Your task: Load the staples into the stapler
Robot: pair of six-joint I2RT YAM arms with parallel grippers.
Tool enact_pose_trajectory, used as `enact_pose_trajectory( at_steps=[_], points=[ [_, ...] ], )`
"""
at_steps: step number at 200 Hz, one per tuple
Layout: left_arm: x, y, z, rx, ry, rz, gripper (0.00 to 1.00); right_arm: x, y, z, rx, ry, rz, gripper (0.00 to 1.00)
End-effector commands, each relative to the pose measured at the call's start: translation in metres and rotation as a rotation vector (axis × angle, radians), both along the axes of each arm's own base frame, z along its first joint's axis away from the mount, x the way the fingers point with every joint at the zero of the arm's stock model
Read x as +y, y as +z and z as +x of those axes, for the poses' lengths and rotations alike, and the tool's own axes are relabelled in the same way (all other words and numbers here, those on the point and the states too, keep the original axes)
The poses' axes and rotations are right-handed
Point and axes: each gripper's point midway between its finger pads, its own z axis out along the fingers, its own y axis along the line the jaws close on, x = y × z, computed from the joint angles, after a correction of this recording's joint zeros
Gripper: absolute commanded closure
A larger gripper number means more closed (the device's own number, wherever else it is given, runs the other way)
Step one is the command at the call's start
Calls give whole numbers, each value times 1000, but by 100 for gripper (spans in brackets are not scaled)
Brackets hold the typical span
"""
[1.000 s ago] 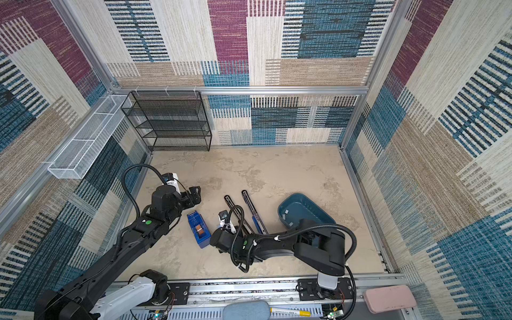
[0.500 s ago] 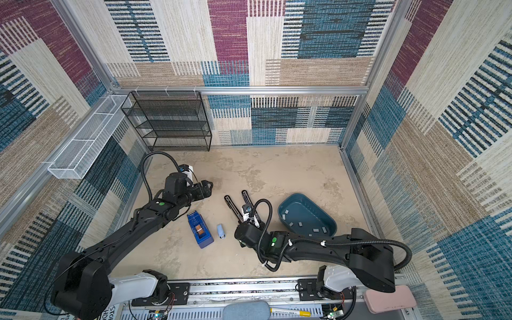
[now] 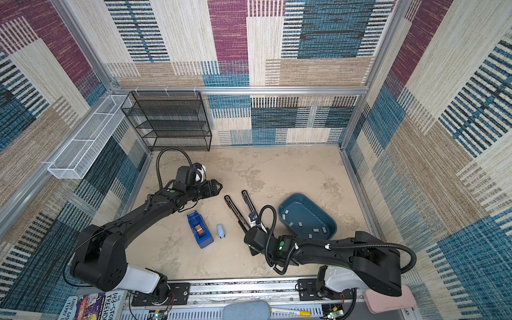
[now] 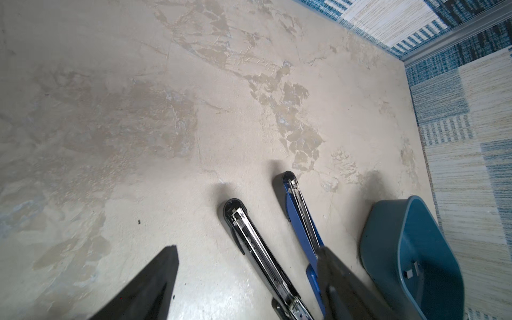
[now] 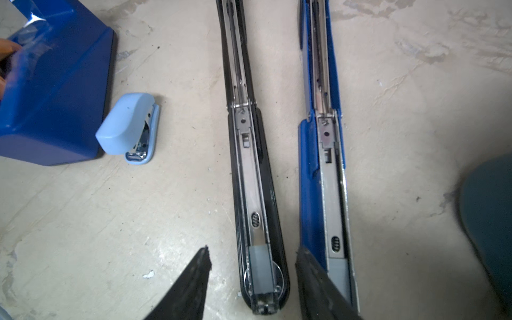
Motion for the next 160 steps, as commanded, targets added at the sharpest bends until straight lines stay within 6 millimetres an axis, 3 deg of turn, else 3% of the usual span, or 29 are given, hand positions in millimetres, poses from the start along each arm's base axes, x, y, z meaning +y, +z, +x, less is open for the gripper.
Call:
enact_pose_trajectory(
  at_steps=[1, 44, 160],
  points=[
    [-5, 0, -1, 6, -36, -2, 18, 6, -2, -2, 8, 21, 15, 48],
    [-6, -4, 1, 19, -40, 0, 18, 8, -15, 1, 15, 23, -38, 53],
    [-8, -29, 4, 104, -22, 3, 20, 6, -23, 11, -5, -25, -93, 84]
  ],
)
